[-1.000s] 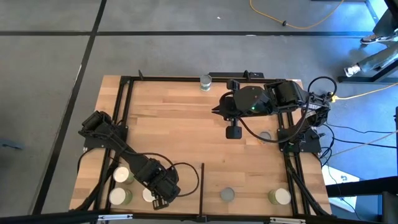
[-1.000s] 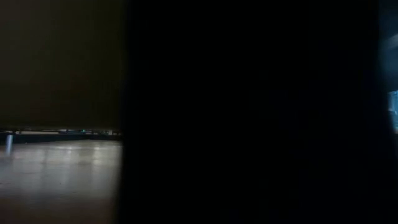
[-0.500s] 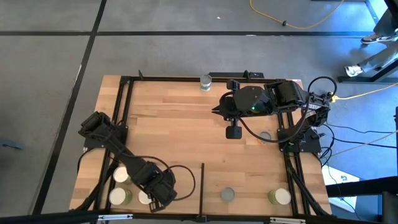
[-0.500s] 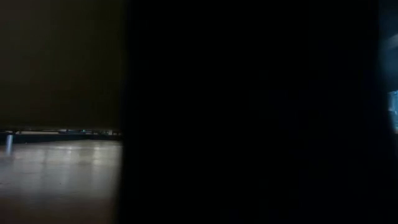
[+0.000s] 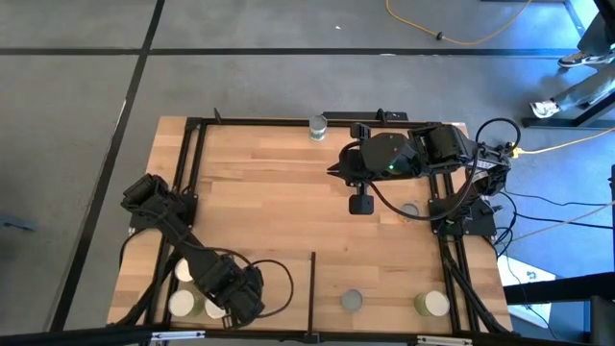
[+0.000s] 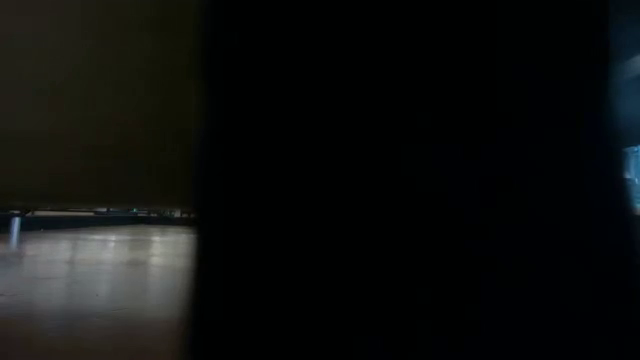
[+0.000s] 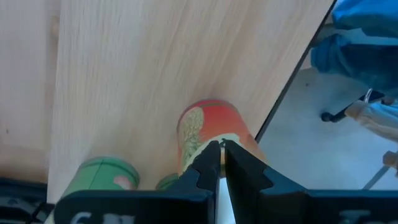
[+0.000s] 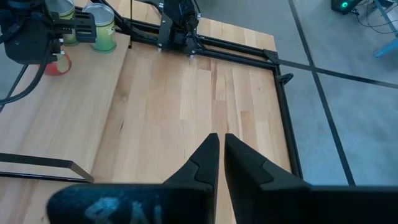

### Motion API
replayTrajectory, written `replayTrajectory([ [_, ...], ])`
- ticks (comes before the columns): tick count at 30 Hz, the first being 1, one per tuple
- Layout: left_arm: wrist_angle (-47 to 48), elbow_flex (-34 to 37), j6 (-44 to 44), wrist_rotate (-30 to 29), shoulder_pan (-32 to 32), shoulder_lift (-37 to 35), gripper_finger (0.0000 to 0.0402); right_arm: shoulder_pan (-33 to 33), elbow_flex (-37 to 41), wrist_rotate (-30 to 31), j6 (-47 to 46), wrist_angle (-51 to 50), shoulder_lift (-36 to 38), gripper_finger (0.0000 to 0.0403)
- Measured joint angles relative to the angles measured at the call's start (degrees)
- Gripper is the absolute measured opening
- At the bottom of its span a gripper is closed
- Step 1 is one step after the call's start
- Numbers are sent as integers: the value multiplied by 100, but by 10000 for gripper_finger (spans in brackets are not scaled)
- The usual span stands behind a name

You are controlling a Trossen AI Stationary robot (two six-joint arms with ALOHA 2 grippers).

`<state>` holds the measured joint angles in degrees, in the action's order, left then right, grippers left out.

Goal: Pick and place cans onto a shelf
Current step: Put the canned pineapple on the shelf, then put the canned peaches on the shelf

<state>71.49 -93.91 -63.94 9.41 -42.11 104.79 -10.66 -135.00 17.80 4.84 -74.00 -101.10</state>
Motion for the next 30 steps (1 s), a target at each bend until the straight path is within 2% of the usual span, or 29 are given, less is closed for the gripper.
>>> replayTrajectory([
  [8, -13, -146, 336, -355, 121, -89, 16, -2, 0, 2, 13, -5, 23, 29],
  [13, 109, -466, 1131, -1236, 330, -475, 16, -2, 0, 2, -439, -131, 176, 29],
  [19, 191, -538, 1712, -2446, 836, -1194, 16, -2, 0, 150, -1244, -971, 494, 29],
  [24, 159, -538, 2243, -2767, 1359, -1530, 16, 8, 8, 568, -2082, -1646, 723, 29],
  [26, 156, -538, 2518, -2837, 1543, -1594, 16, 11, 60, 356, -2089, -1587, 834, 29],
  [30, 147, -533, 3057, -2825, 1852, -1588, 16, 5, 59, -621, -1733, -1609, 960, 29],
])
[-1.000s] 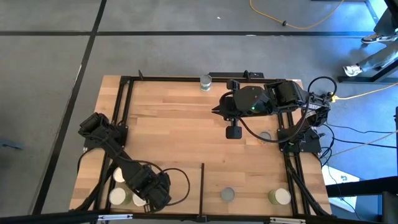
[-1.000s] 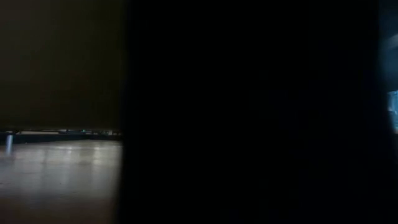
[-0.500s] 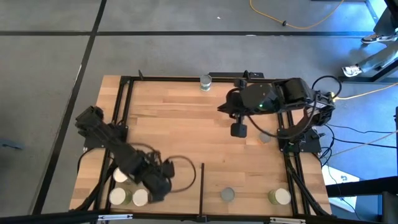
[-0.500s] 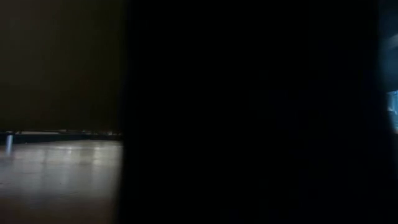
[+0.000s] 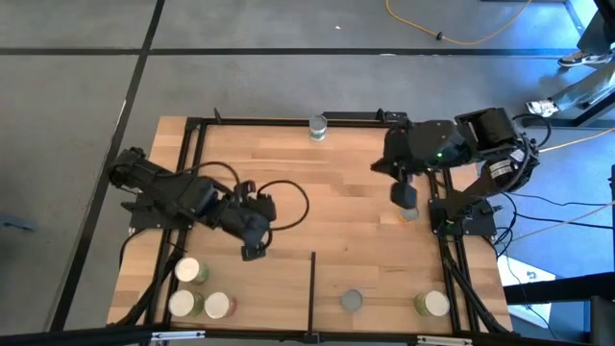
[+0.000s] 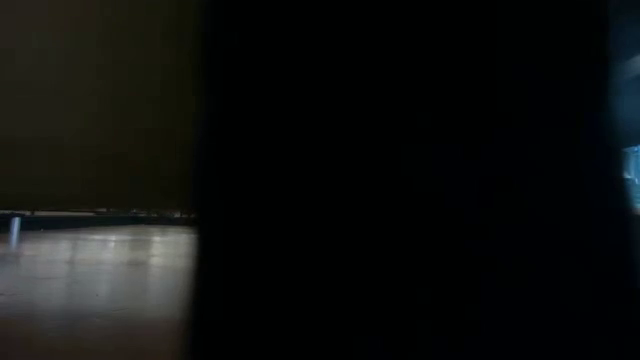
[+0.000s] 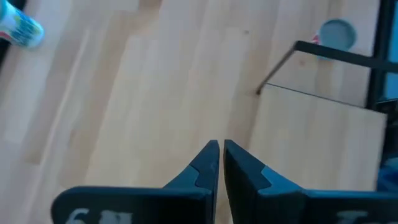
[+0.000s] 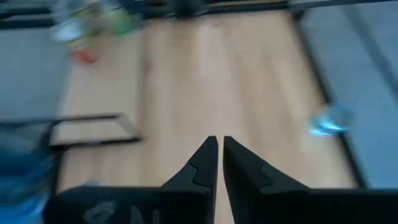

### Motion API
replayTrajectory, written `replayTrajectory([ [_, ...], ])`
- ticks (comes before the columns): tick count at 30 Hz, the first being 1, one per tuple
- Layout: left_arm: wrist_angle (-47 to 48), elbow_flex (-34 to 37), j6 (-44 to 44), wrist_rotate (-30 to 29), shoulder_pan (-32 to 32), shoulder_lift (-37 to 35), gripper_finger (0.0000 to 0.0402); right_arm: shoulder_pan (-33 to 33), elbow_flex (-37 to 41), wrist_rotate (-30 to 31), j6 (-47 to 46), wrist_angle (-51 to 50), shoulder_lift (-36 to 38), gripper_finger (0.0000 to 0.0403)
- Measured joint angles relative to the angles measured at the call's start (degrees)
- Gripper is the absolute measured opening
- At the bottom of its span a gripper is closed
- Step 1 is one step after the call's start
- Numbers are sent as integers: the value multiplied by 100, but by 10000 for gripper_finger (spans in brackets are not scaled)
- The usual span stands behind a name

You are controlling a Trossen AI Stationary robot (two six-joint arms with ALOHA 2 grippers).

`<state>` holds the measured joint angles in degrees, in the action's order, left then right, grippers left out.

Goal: Pick and place cans onto a shelf
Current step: Put the canned peaches on the shelf

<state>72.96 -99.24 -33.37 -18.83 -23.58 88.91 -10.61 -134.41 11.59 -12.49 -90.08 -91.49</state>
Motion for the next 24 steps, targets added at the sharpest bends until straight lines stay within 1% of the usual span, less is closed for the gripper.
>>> replayTrajectory([
  [3, -18, 0, 385, -4, 157, -5, 16, -5, 2, -947, 305, 3, 81, 29],
  [7, -17, 0, 458, 7, 337, -5, 16, -175, 157, -1949, 325, 22, 299, 29],
  [9, -17, 0, 500, 5, 387, -5, 16, -314, 418, -2177, 125, 24, 482, 29],
  [11, -17, 0, 547, -6, 393, -5, 16, -479, 798, -2190, -113, 23, 766, 29],
  [15, -17, 0, 551, 35, 375, -5, 16, -868, 1717, -2252, -987, 9, 1455, 29],
  [19, -16, 0, 549, 31, 366, -5, 16, -1285, 2687, -2619, -2269, 0, 2043, 29],
  [22, -17, 0, 549, 31, 366, -5, 16, -1603, 3333, -3095, -3319, -4, 2336, 29],
  [24, -15, 0, 549, 32, 366, -5, 16, -1731, 3720, -3527, -3794, -7, 2444, 29],
])
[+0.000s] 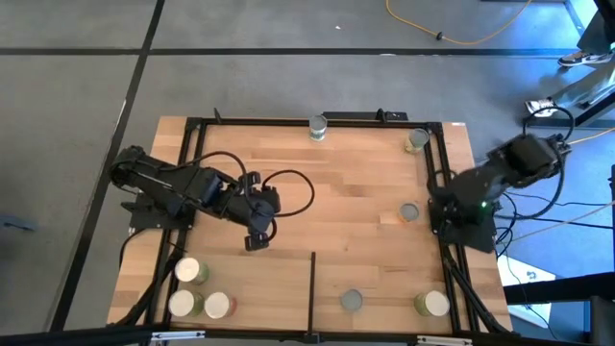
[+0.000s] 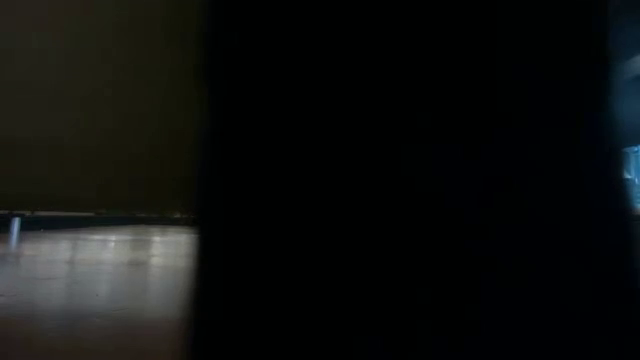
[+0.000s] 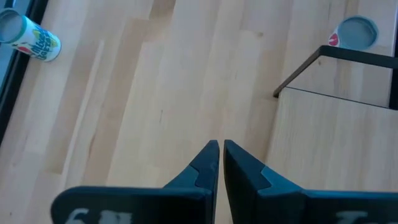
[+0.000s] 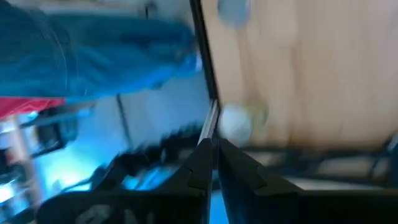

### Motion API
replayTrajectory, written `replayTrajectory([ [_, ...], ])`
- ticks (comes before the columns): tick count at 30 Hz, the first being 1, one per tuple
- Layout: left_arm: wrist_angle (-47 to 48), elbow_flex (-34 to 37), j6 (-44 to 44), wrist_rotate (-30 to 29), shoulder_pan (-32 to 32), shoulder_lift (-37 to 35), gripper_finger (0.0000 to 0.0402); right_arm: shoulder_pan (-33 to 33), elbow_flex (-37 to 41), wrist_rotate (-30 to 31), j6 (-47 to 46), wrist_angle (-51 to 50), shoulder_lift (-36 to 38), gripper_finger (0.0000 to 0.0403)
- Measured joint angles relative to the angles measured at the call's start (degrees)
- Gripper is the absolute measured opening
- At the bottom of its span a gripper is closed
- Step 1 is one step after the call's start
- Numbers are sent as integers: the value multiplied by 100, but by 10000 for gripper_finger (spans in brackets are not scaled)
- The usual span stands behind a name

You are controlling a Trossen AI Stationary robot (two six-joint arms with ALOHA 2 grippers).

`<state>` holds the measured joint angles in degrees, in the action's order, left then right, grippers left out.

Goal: Pick and place cans onto a shelf
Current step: Put the canned peaches on the shelf

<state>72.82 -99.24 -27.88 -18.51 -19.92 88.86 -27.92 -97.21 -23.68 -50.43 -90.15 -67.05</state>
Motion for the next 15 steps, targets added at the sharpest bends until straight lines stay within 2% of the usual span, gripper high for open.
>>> replayTrajectory([
  [7, -2, 0, -78, -1, 4, 0, 16, -55, 1201, -773, -485, 20, 73, 29],
  [15, -2, 2, -160, -1, 4, 2, 16, -168, 2446, -1135, 372, 363, 73, 29],
])
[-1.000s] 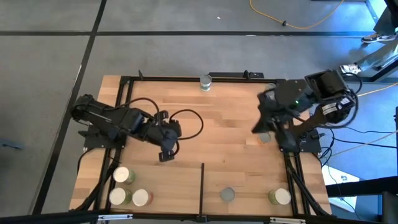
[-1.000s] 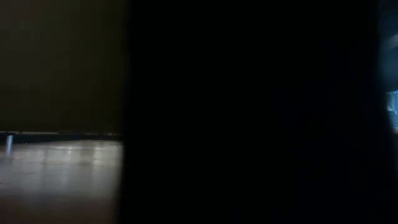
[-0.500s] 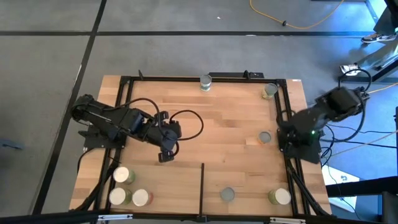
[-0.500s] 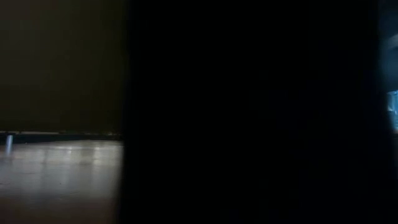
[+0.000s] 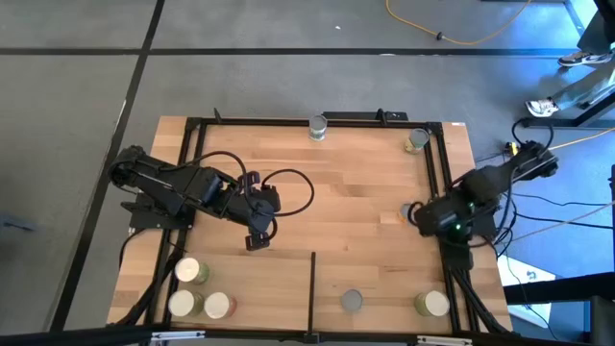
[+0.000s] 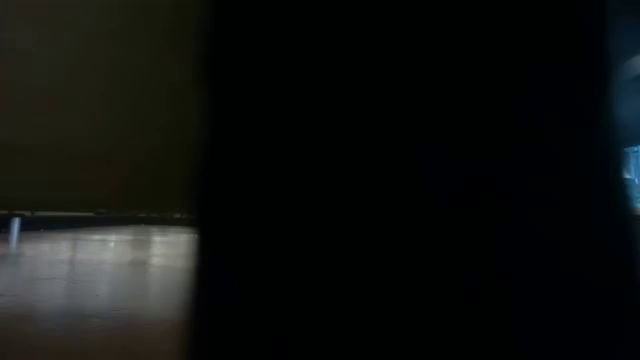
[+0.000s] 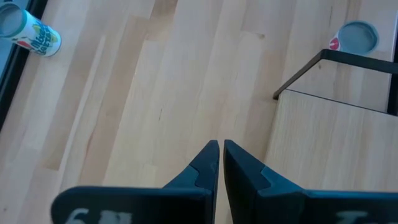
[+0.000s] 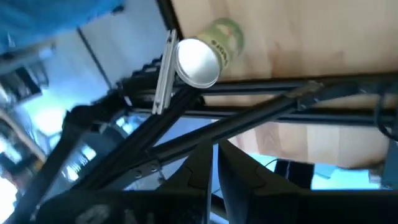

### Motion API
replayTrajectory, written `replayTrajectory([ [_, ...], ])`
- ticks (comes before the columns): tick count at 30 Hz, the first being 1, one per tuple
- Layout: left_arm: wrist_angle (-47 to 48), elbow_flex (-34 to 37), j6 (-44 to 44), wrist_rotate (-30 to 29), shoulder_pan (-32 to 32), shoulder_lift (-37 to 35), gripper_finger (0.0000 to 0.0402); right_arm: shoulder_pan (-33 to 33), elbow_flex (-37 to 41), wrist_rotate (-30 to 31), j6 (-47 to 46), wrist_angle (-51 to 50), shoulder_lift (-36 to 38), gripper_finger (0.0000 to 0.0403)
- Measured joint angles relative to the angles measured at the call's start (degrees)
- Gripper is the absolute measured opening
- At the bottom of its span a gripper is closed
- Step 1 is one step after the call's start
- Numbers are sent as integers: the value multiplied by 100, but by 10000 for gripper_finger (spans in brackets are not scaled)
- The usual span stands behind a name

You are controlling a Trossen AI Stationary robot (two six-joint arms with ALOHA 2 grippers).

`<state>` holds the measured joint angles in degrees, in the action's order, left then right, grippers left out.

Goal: Pick and place cans onto a shelf
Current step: Put the canned peaches on the shelf

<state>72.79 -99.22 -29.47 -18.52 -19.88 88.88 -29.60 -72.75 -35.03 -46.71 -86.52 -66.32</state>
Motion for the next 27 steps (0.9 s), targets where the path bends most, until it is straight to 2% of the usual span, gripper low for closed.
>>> replayTrajectory([
  [7, 0, 0, -38, 0, -4, 0, 16, -350, 787, -676, 975, 902, -3, 28],
  [11, 0, 0, -37, 0, -2, 0, 16, -506, 1163, -611, 930, 1198, -2, 15],
  [15, 0, 0, -4, -2, -2, 0, 16, -513, 1508, -472, 484, 1454, -2, 8],
  [21, 0, 0, 7, -2, -2, 0, 16, -512, 1902, -468, 196, 1855, -2, 44],
  [27, 0, 0, 9, 0, -2, 0, 16, -573, 1969, -237, 431, 2555, -2, 70],
])
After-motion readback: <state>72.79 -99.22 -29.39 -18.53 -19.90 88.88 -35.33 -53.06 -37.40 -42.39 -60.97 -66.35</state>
